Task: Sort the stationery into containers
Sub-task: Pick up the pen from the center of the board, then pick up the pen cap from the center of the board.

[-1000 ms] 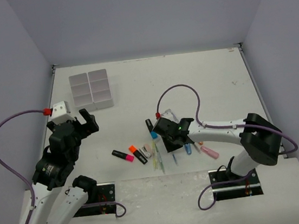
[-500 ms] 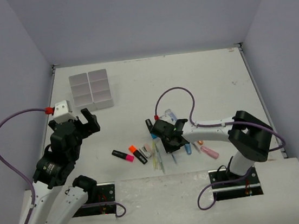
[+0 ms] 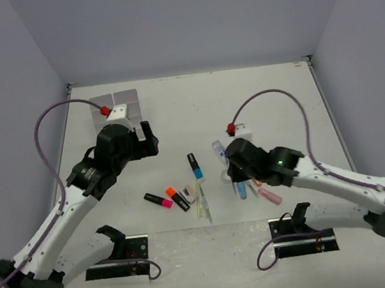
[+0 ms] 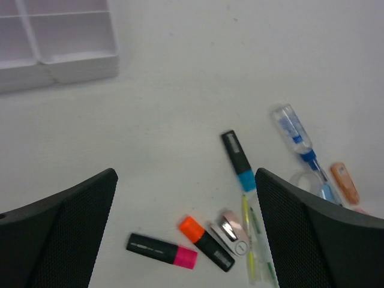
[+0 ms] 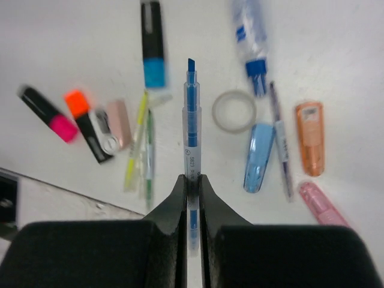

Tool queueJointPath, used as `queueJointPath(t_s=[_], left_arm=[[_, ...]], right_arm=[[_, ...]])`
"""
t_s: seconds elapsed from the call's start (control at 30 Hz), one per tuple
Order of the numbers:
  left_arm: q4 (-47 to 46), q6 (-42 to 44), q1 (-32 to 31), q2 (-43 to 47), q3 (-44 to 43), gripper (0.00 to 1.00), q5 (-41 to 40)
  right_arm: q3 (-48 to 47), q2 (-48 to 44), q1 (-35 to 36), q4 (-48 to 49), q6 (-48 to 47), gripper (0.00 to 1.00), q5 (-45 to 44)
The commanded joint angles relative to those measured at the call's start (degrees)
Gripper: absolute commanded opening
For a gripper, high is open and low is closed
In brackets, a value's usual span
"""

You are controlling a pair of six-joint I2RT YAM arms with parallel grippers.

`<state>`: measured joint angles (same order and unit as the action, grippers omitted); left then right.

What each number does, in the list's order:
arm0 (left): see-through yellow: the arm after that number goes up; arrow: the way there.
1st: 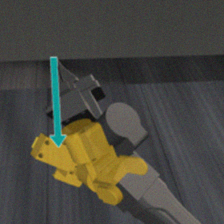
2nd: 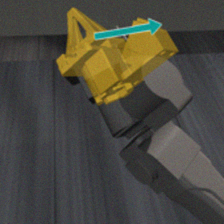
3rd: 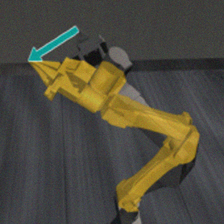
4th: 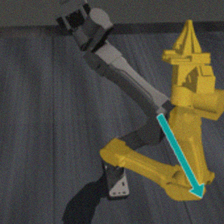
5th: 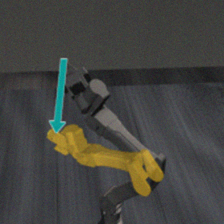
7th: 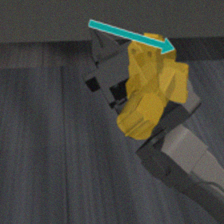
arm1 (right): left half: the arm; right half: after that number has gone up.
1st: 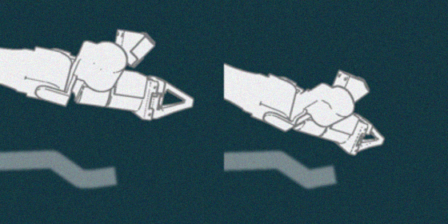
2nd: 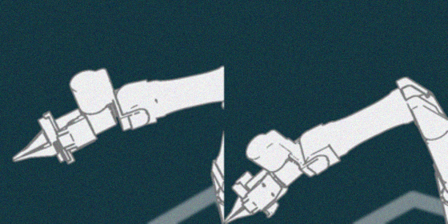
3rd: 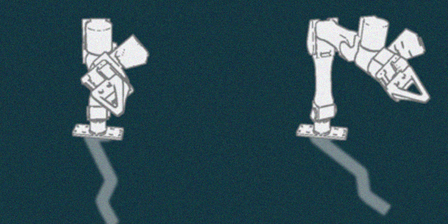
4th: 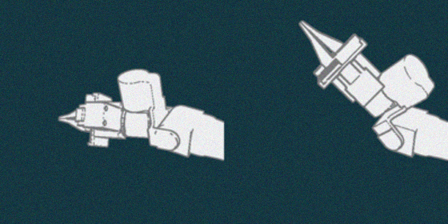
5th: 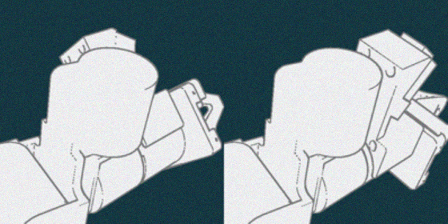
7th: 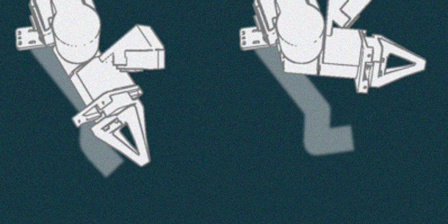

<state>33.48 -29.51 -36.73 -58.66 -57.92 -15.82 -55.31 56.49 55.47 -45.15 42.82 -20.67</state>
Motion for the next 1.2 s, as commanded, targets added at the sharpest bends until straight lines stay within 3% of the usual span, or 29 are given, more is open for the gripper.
queueJointPath(t_s=[0.0, 0.07, 0.17, 0.27, 0.77, 1.17], left_arm=[[-3.6, -1.6, -15.4, -16.5, -6.7, 0.82, -5.2], [-4.2, 0.5, -21.6, -24.0, -9.8, 0.68, -6.1], [-4.1, 2.3, -25.8, -33.3, -12.8, 0.35, -5.6], [-4.8, 3.5, -27.2, -36.9, -13.4, 0.25, -3.6], [-3.8, 7.0, -26.7, -43.9, -10.7, 0.27, -4.7], [-5.7, 8.7, -23.7, -43.5, -8.3, 0.26, -2.9]], right_arm=[[-3.6, -9.7, -6.2, -9.2, -1.6, 0.0, -6.4], [-4.5, -11.5, -7.0, -11.7, -1.5, 0.0, -7.6], [-4.2, -14.1, -7.0, -13.7, -1.2, 0.0, -8.0], [-2.9, -16.2, -7.0, -13.9, -0.9, 0.0, -7.7], [-0.2, -15.9, -7.0, -11.1, -1.8, 0.0, -6.2], [0.8, -14.7, -7.0, -9.3, -2.9, 0.0, -4.6]])
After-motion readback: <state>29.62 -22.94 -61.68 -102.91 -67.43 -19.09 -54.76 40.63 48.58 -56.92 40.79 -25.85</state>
